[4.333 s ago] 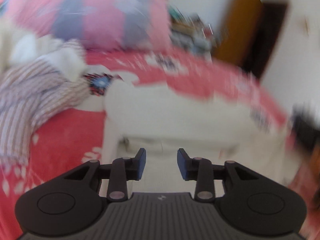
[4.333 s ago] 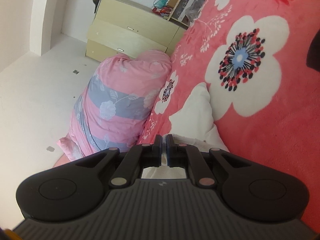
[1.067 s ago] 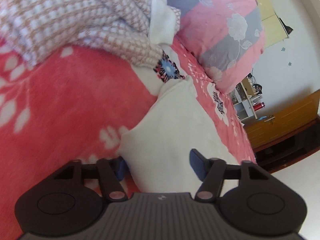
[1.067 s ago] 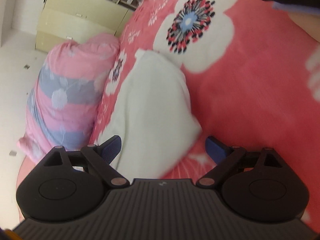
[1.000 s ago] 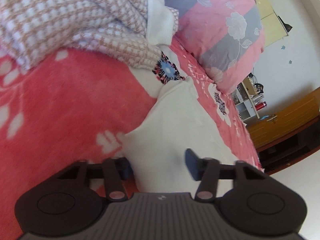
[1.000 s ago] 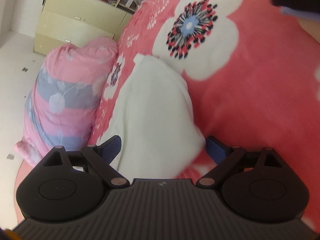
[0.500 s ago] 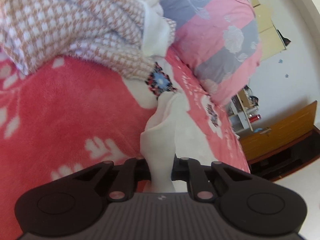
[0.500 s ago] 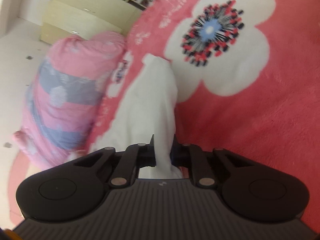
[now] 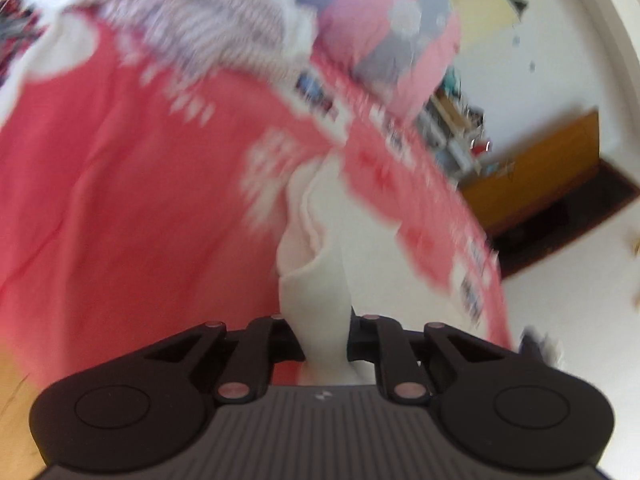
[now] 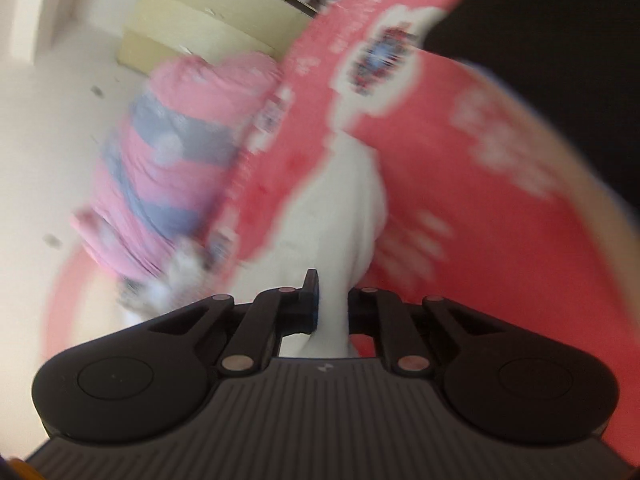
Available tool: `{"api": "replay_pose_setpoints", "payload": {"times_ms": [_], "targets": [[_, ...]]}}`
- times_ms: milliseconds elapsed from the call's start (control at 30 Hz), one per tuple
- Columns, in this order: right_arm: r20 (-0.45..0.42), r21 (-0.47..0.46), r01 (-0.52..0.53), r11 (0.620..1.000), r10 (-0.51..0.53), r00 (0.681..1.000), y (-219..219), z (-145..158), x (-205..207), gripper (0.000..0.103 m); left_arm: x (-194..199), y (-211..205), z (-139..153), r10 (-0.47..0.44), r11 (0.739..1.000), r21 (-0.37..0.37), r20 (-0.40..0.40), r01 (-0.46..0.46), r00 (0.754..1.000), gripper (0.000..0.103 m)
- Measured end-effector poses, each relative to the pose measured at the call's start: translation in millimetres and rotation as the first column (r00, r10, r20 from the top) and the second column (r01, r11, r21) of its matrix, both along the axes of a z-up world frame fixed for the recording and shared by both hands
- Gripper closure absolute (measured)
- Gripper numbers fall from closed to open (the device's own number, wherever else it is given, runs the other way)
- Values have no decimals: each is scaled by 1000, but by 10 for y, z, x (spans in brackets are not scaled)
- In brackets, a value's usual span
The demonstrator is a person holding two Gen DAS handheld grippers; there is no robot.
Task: Fold clothes
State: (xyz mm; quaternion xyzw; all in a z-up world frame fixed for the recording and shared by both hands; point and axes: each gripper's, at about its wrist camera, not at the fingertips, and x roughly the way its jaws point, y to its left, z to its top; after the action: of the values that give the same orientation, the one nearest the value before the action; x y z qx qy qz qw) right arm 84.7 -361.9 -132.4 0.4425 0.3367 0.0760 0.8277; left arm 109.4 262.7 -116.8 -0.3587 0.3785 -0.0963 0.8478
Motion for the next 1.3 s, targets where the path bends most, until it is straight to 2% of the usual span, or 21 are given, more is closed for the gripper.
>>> {"api": "replay_pose_setpoints", "payload": {"times_ms": [67, 167, 200, 233, 300, 333, 367, 433, 467, 500, 600, 633, 733, 900, 1067, 1200, 1300], "targets": [[-44, -7, 4, 1000, -4, 999, -15, -197, -171, 91, -189, 5, -92, 12, 995, 95, 28, -14, 1000, 75], [-13, -19, 31, 999, -31, 999, -23, -219, -370, 85, -453, 87, -33, 58, 985, 157, 80, -70, 995, 58], [2, -45, 35, 998, -35, 999, -9, -172, -426, 83, -534, 114, -1, 78, 980, 175, 90, -93, 993, 46], [13, -92, 29, 995, -28, 1000, 26, -103, -473, 77, -603, 127, 33, 95, 972, 207, 99, -114, 991, 40], [28, -213, 16, 977, -10, 1000, 138, 49, -553, 66, -733, 148, 100, 127, 950, 270, 117, -155, 985, 38], [36, -278, 12, 960, -2, 999, 199, 125, -595, 56, -756, 134, 136, 130, 939, 304, 120, -161, 984, 36], [47, -361, 16, 933, 1, 999, 283, 204, -645, 51, -808, 115, 159, 127, 928, 336, 124, -162, 984, 34], [72, -511, 25, 859, 14, 997, 445, 342, -749, 31, -911, 46, 211, 129, 904, 392, 132, -171, 983, 22], [86, -576, 30, 817, 24, 996, 524, 402, -799, 25, -954, 4, 228, 130, 895, 410, 135, -174, 982, 18], [103, -619, 34, 784, 38, 994, 593, 447, -837, 14, -997, -38, 244, 130, 887, 427, 138, -177, 982, 12], [148, -694, 50, 718, 75, 986, 709, 556, -928, 9, -1097, -143, 266, 133, 884, 431, 133, -178, 982, 5], [158, -705, 57, 707, 78, 984, 734, 585, -935, 2, -1112, -172, 277, 131, 887, 428, 130, -174, 983, 4], [202, -713, 98, 694, 69, 977, 786, 670, -971, 1, -1142, -247, 320, 126, 900, 400, 141, -173, 982, 1], [255, -689, 160, 707, 30, 966, 856, 744, -1050, 1, -1204, -357, 416, 67, 922, 361, 209, -140, 976, 0], [304, -748, 172, 641, 100, 948, 1058, 748, -1182, 1, -1147, -469, 437, 49, 911, 393, 190, -122, 981, 0], [320, -723, 155, 674, 127, 939, 1067, 731, -1237, 1, -1126, -493, 390, 40, 916, 386, 179, -108, 983, 0], [335, -732, 162, 661, 143, 931, 1062, 756, -1273, 1, -1090, -482, 358, 43, 922, 373, 168, -104, 985, 0]]}}
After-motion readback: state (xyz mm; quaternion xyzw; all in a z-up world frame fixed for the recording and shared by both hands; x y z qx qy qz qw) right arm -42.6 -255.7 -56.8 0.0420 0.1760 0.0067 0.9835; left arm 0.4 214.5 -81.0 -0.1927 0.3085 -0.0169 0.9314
